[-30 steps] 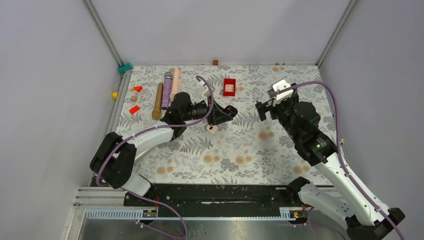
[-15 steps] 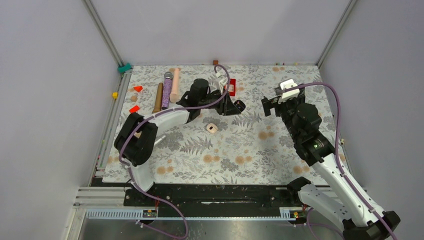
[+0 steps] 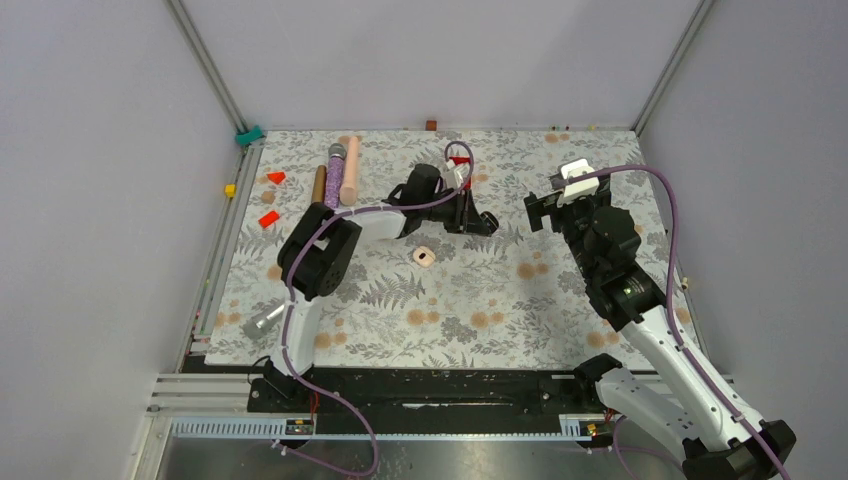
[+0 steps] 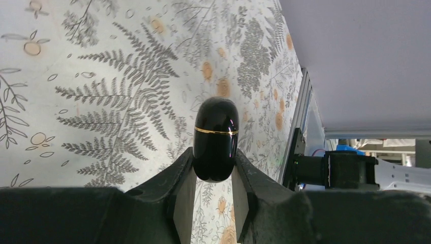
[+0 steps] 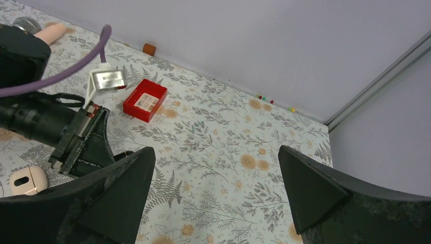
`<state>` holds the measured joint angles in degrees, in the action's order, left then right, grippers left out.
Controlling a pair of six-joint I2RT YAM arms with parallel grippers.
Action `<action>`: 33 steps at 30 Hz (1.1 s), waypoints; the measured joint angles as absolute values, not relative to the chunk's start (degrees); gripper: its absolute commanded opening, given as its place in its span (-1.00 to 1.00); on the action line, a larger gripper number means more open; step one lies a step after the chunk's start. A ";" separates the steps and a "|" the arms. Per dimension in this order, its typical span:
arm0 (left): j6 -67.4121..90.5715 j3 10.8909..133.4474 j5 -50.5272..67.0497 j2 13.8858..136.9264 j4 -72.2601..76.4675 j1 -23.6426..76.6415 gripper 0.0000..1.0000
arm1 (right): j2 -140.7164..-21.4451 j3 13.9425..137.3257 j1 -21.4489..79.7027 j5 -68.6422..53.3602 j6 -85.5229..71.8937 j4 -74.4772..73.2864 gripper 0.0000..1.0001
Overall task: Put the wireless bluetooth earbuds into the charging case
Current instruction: Place the charging case at the center of the board.
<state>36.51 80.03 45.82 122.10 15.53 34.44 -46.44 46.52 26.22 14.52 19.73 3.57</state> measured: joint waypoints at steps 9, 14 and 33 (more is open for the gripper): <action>41.01 84.05 43.40 127.79 13.54 34.92 -0.78 | -46.44 46.06 26.22 14.48 19.75 3.79 0.99; 40.38 87.85 41.12 129.97 9.02 36.14 -0.74 | -46.44 45.89 26.20 14.41 19.75 3.81 0.99; 39.97 94.87 38.13 134.50 -3.25 37.93 -0.07 | -46.44 45.45 26.20 14.33 19.75 4.21 0.99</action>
